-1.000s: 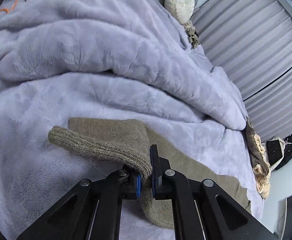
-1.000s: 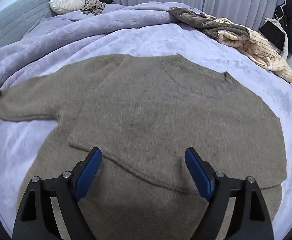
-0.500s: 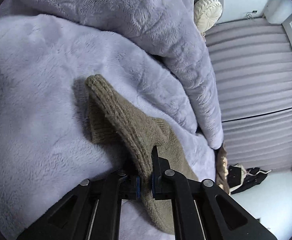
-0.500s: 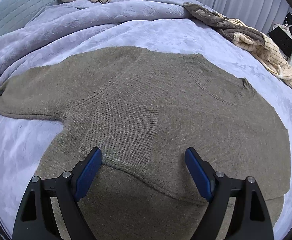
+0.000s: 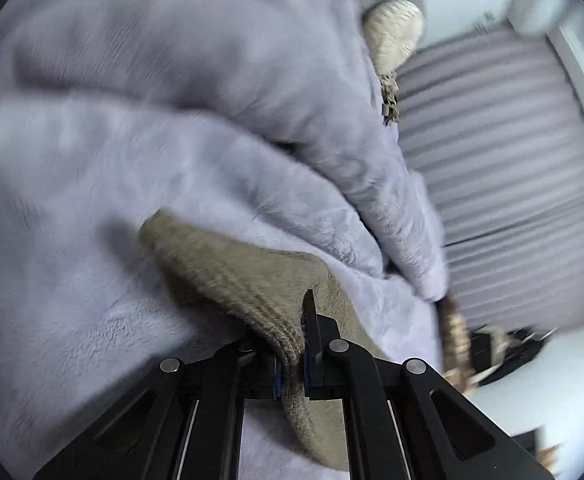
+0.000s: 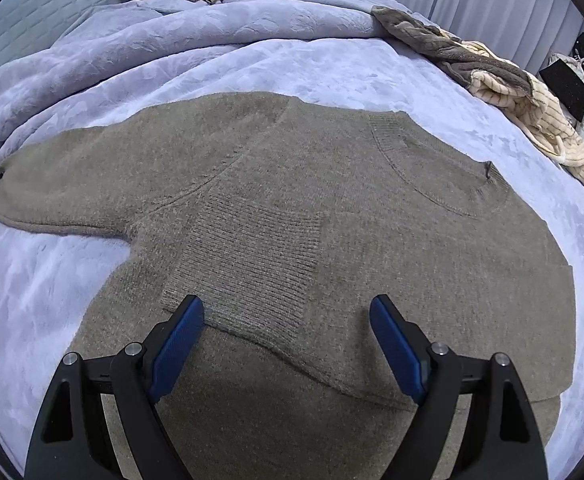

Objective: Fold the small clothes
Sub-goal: 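Grasp the other sleeve cuff with the left gripper and lift it, then fold the held sleeve with the left gripper across the sweater body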

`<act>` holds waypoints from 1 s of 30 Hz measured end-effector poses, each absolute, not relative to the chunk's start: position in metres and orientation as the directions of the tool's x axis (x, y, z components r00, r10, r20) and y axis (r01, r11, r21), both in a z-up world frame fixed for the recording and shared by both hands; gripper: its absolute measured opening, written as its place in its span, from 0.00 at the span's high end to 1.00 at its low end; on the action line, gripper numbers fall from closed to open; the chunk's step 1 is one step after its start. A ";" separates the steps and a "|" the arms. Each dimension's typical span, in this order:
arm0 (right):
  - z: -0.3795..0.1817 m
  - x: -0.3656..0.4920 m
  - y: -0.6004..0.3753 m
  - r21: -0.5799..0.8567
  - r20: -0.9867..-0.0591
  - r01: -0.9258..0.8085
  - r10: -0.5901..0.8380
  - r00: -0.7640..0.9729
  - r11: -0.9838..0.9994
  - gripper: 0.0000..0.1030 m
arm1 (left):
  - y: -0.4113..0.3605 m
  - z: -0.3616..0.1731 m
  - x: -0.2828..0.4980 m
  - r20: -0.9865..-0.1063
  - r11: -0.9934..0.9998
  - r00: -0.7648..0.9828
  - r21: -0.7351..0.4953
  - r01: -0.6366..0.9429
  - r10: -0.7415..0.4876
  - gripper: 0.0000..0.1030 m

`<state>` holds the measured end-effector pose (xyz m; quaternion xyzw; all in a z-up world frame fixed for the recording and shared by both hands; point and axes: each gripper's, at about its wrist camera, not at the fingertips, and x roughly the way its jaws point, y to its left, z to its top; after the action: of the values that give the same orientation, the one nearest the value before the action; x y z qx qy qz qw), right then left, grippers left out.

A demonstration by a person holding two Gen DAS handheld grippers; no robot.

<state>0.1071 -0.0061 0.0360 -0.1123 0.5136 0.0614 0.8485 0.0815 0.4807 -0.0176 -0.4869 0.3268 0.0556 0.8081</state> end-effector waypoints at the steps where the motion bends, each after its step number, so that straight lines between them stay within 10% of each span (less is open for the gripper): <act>1: 0.038 0.112 -0.005 -0.129 -0.884 -0.216 -0.014 0.467 0.968 0.15 | 0.473 -0.004 0.082 -0.616 0.586 0.765 -0.696 -0.415 -0.190 0.93; 15: 0.020 0.181 0.083 -0.116 -0.916 -0.280 0.007 0.401 0.953 0.15 | 0.365 0.116 0.091 -0.648 0.861 0.755 -0.439 -0.258 -0.104 0.93; 30: 0.072 0.149 -0.061 -0.022 -0.884 -0.086 0.021 0.467 0.996 0.16 | 0.190 0.116 0.121 -0.737 0.946 0.652 -0.311 -0.095 -0.177 0.93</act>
<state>0.1493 -0.0607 0.0722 -0.0319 0.5152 0.0313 0.8559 0.1208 0.1900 0.1165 -0.1633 0.4165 -0.0231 0.8940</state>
